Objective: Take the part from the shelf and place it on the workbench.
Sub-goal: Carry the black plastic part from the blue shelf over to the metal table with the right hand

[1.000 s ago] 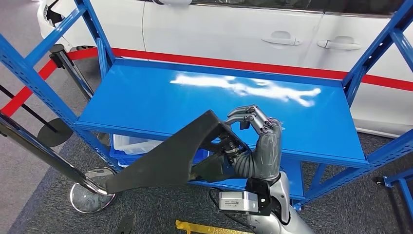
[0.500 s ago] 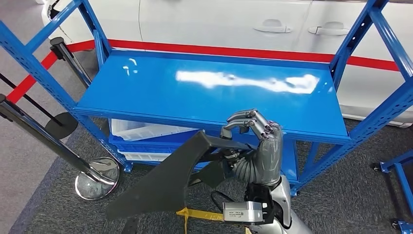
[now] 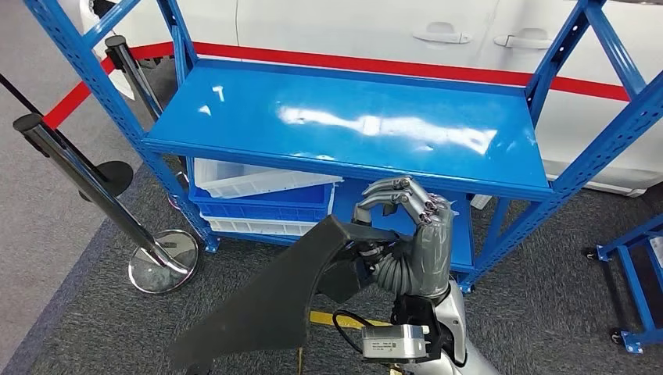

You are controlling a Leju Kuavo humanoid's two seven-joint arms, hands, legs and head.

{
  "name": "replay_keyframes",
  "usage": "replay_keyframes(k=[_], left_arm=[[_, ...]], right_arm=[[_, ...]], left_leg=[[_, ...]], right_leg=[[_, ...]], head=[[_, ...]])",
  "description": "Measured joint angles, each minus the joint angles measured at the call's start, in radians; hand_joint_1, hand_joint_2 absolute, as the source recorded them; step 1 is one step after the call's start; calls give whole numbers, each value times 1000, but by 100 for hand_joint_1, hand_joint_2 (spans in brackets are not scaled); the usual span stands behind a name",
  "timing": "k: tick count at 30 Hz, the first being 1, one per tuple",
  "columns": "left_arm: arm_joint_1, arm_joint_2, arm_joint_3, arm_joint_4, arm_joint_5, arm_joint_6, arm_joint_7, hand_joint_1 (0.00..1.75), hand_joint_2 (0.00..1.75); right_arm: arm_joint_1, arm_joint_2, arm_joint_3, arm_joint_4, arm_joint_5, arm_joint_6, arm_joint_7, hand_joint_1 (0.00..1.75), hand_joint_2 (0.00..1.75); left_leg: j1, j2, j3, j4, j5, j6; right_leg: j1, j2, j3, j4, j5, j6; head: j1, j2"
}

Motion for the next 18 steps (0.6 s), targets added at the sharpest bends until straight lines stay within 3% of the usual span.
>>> replay_keyframes(k=[1, 2, 4, 5, 8, 9, 10, 12, 13, 14, 15, 17, 18], left_arm=[[1, 0, 0, 0, 2, 0, 1, 0, 175], [3, -1, -1, 0, 3, 0, 2, 0, 175], [3, -2, -1, 0, 2, 0, 3, 0, 175], [3, -2, -1, 0, 2, 0, 4, 0, 175], [6, -1, -2, 0, 1, -2, 1, 0, 175], [8, -2, -2, 0, 1, -3, 1, 0, 175], [9, -2, -2, 0, 0, -3, 1, 0, 175], [10, -5, -3, 0, -2, -5, 1, 0, 175], [10, -6, -3, 0, -4, -6, 1, 0, 175], [9, -6, -4, 0, -4, -6, 1, 0, 175], [9, -6, -4, 0, -5, -6, 1, 0, 175], [7, -6, -4, 0, -6, -6, 1, 0, 175], [5, -6, -5, 0, -6, -6, 1, 0, 175]], right_arm=[[-1, 0, 1, 0, -6, 0, -2, 175, 175], [-2, 0, 2, 2, -17, 0, -8, 175, 175], [-5, 0, 3, 3, -39, 0, -18, 175, 175], [-7, 0, 4, 4, -48, 0, -22, 175, 175], [-10, 0, 5, 6, -53, 0, -25, 175, 175], [-11, 0, 6, 6, -55, 0, -25, 175, 175], [-12, 0, 6, 7, -58, 0, -25, 175, 175], [-13, 0, 7, 8, -67, 0, -25, 175, 175], [-13, 0, 7, 8, -71, 0, -25, 175, 175], [-13, 0, 7, 8, -74, 0, -26, 175, 175], [-13, 0, 7, 8, -76, 0, -27, 175, 175], [-13, 0, 7, 8, -74, 0, -29, 175, 175], [-13, 0, 7, 8, -73, 0, -30, 175, 175]], left_leg=[[1, 2, -20, -3, 24, 9], [4, 5, -70, 10, 58, 10], [6, 4, -167, 56, 103, 0], [8, 3, -200, 75, 120, -10], [14, -2, -215, 80, 132, -26], [16, -3, -225, 95, 108, -32], [18, -3, -238, 128, 63, -36], [19, -3, -266, 238, -45, -42], [19, -3, -272, 296, -76, -42], [18, -4, -268, 335, -81, -40], [17, -4, -249, 347, -64, -36], [11, -4, -157, 272, -12, -25], [6, -4, -94, 195, -10, -18]], right_leg=[[-2, 1, -18, 58, -53, 8], [-8, 3, 12, 77, -91, 21], [-14, 6, 91, 91, -166, 30], [-15, 9, 142, 42, -153, 29], [-10, 8, 124, 31, -134, -1], [-10, 6, 113, 29, -123, -11], [-11, 3, 99, 27, -109, -19], [-7, 3, 68, 27, -81, -27], [-4, 3, 50, 28, -67, -29], [-1, 3, 32, 28, -54, -30], [1, 3, 14, 29, -40, -30], [3, 3, -16, 29, -15, -29], [3, 3, -26, 29, -4, -27]], head=[[0, 0], [1, 0], [0, 0], [-1, 0], [0, 0], [-1, 0], [-3, 0], [-7, 0], [-8, 0], [-8, 0], [-8, 0], [-8, 0], [-8, 0]])
